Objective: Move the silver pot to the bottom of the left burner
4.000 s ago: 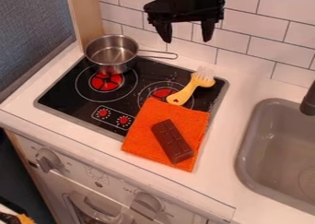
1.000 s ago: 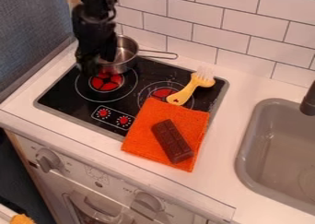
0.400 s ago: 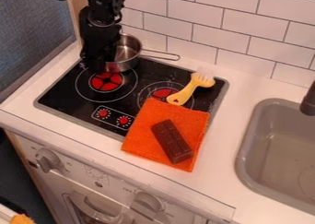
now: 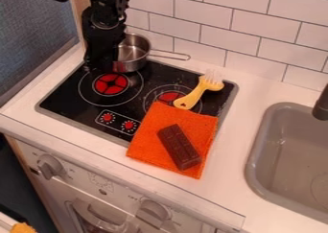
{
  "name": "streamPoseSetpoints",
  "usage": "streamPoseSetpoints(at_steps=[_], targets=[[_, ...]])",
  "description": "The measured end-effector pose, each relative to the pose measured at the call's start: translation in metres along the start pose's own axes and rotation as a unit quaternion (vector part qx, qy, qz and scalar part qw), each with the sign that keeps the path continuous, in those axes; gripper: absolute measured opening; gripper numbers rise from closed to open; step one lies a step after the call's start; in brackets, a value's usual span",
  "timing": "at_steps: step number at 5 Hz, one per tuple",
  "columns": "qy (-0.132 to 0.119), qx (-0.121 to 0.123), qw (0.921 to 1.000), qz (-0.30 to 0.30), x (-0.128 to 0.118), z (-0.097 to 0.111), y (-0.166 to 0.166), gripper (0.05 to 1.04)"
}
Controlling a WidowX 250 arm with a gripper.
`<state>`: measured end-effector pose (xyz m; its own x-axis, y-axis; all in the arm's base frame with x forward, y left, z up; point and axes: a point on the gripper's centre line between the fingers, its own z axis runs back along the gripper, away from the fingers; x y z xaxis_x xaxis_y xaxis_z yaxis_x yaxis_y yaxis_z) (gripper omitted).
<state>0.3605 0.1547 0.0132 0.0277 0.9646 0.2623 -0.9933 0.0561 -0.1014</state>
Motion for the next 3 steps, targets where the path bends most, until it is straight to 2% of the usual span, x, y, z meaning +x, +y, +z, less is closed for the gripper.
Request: streamPoseSetpoints(at_steps=[1, 3], targets=[[0.002, -0.001, 1.0, -0.008, -0.0024, 0.0007, -0.0001, 0.081], [0.001, -0.014, 0.9998, -0.012, -0.0036, 0.0035, 0.0005, 0.081]])
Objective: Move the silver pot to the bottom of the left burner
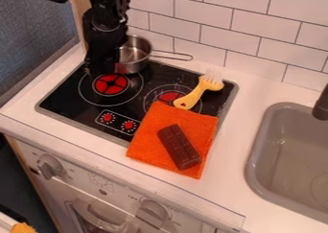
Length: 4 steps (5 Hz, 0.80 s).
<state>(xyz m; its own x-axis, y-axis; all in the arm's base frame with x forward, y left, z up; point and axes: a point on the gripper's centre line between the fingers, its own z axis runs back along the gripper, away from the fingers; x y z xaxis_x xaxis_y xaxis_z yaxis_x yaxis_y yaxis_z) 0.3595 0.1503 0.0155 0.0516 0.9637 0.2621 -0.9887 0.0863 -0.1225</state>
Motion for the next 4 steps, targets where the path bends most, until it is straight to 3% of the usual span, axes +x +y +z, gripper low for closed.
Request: streamPoseSetpoints(at_steps=[2, 4], targets=[[-0.001, -0.005, 0.9999, -0.013, 0.0, 0.012, 0.006, 0.081], [-0.006, -0.046, 0.9989, -0.011, 0.003, 0.051, 0.013, 0.081]])
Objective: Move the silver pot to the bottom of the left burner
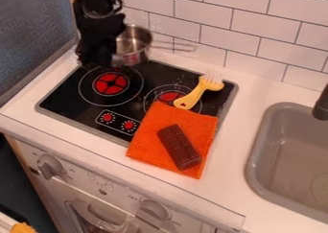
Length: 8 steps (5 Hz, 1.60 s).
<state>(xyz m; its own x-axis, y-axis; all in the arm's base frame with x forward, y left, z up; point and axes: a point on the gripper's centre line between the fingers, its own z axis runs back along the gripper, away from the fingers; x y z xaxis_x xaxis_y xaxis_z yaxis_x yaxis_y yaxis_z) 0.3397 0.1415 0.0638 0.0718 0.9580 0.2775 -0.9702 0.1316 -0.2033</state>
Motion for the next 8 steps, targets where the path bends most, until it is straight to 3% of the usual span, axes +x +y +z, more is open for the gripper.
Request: streamPoseSetpoints(at_steps=[1, 3, 5, 8], targets=[[-0.006, -0.011, 0.9999, 0.005, 0.007, 0.019, 0.017, 0.081], [-0.016, 0.003, 0.9998, 0.006, 0.016, 0.026, 0.063, 0.081], [-0.035, 0.04, 0.9985, 0.01, 0.029, 0.015, 0.099, 0.081], [-0.055, 0.095, 0.9939, -0.012, 0.023, -0.012, 0.125, 0.081]])
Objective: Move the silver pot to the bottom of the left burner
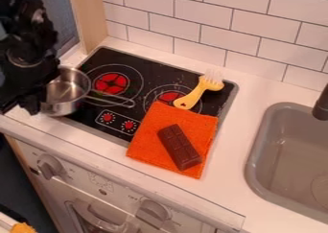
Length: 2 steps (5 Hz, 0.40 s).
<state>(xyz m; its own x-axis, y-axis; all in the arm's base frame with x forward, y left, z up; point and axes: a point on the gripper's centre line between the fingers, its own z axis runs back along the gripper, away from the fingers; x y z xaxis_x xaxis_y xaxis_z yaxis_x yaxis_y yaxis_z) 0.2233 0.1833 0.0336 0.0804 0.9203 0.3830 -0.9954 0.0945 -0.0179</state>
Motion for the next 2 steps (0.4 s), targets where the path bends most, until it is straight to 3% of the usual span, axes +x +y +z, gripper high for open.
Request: streamPoseSetpoints(at_steps=[1, 2], targets=[[-0.001, 0.002, 1.0, 0.005, -0.0023, -0.0039, 0.0009, 0.115], [0.006, 0.024, 0.9996, 0.015, -0.0064, -0.0056, 0.0064, 0.325]])
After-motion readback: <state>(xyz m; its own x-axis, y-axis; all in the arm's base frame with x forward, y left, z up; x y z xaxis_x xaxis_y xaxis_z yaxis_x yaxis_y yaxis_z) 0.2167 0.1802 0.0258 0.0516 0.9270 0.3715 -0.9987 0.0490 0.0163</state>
